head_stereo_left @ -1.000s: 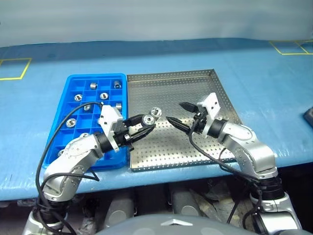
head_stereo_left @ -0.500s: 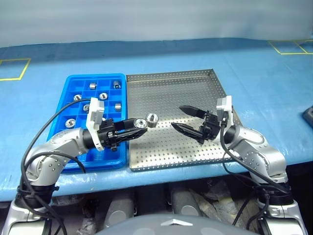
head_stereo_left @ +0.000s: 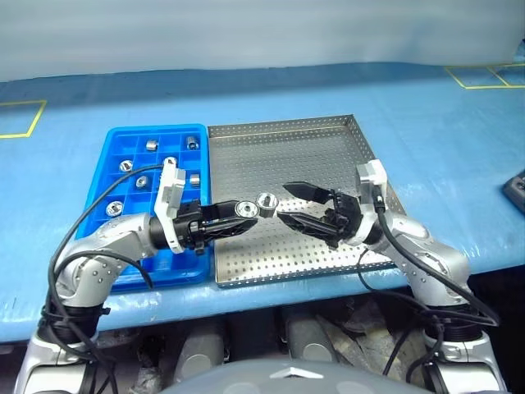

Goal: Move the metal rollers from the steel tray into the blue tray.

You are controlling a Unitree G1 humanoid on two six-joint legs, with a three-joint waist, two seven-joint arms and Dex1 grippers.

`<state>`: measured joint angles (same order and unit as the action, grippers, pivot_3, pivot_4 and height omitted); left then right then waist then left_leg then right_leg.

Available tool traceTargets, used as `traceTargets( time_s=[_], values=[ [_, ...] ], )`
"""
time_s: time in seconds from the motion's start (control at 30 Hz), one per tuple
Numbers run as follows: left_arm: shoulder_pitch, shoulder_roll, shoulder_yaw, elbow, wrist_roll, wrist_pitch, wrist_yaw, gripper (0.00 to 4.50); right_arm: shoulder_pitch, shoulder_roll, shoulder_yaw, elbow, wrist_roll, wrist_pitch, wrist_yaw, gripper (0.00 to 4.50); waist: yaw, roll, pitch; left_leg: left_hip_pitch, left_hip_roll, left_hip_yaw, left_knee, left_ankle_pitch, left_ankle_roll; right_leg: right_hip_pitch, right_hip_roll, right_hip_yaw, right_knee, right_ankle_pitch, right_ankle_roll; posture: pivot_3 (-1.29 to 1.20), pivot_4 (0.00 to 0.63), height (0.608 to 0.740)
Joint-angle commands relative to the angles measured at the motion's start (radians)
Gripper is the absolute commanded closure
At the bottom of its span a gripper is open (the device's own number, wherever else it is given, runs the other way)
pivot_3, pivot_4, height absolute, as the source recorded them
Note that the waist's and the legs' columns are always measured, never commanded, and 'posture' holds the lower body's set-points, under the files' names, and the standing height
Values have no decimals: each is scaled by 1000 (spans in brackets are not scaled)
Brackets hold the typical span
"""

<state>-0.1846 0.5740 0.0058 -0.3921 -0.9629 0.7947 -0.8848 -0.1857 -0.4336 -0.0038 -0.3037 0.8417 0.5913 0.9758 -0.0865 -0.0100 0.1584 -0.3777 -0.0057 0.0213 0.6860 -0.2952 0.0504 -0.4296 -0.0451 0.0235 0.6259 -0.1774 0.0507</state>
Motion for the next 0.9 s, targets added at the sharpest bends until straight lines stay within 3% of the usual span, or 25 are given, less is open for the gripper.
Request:
traceTargets(
  time_s=[0.03,0.37,0.63,0.9],
  values=[
    [-21,-10,-1,-44,-17,-5,-10,2662,-16,12,25,-26,12,6,13,176,0,0,0,0,0,0,0,0,0,0,0,0,0,0,0,-171,150,740],
    [-34,-12,-10,-48,-10,-3,-10,2662,-15,12,46,-4,1,8,17,176,1,0,0,0,0,0,0,0,0,0,0,0,0,0,0,-172,150,740],
    [-35,-10,-11,-49,-5,-1,-13,2662,-16,18,28,16,2,1,9,2689,1,0,0,0,0,0,0,0,0,0,0,0,0,0,0,-175,150,740],
    [-28,-6,-7,-52,-4,0,-11,2662,-19,19,19,27,8,5,9,2751,1,0,0,0,0,0,0,0,0,0,0,0,0,0,0,-171,150,740]
  ],
)
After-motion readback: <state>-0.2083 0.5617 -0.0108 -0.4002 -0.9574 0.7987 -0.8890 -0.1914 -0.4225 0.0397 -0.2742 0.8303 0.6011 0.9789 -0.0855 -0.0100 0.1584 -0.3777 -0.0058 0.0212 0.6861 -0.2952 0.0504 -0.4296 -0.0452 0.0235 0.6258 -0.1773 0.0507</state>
